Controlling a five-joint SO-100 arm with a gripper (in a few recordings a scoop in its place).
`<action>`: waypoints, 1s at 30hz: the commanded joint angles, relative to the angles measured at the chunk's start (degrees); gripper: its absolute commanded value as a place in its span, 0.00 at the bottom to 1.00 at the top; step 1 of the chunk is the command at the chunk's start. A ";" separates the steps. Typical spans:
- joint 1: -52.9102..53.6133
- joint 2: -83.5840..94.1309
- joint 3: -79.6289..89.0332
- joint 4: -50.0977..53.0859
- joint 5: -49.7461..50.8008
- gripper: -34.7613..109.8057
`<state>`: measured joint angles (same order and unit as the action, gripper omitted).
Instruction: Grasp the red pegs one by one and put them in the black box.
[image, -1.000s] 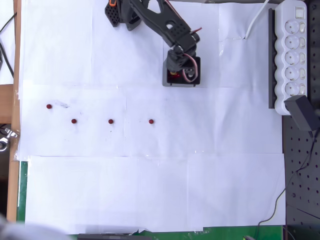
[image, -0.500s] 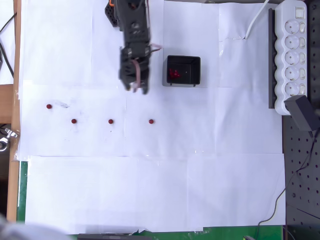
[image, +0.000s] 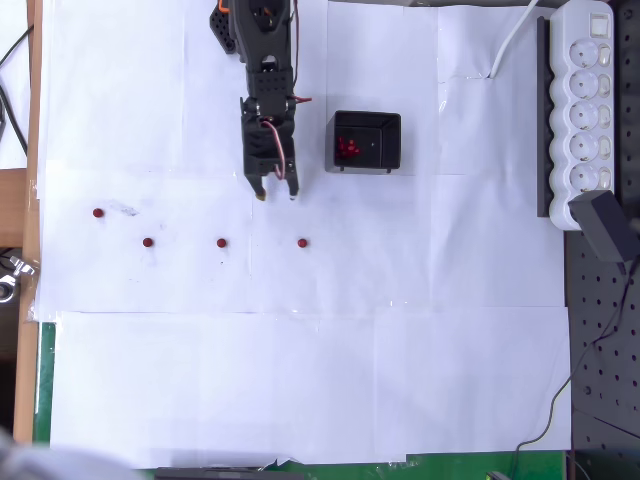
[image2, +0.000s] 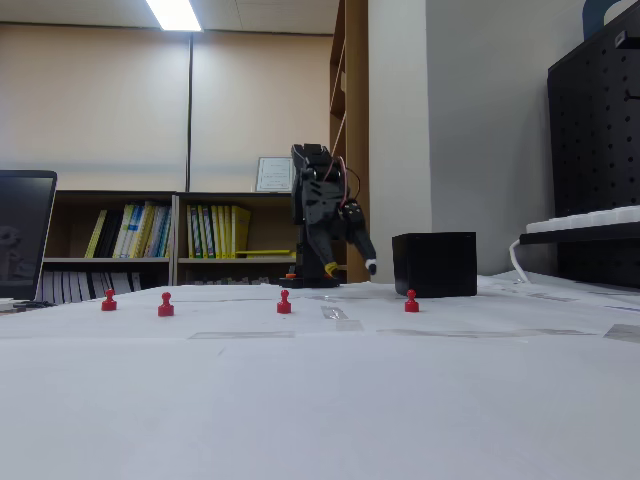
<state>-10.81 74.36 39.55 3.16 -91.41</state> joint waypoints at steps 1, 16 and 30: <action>-2.11 5.27 2.11 -8.17 1.85 0.37; -2.64 23.91 6.59 -29.88 2.37 0.37; -4.66 33.40 11.87 -38.76 5.01 0.37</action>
<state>-14.06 106.70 47.20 -33.31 -86.40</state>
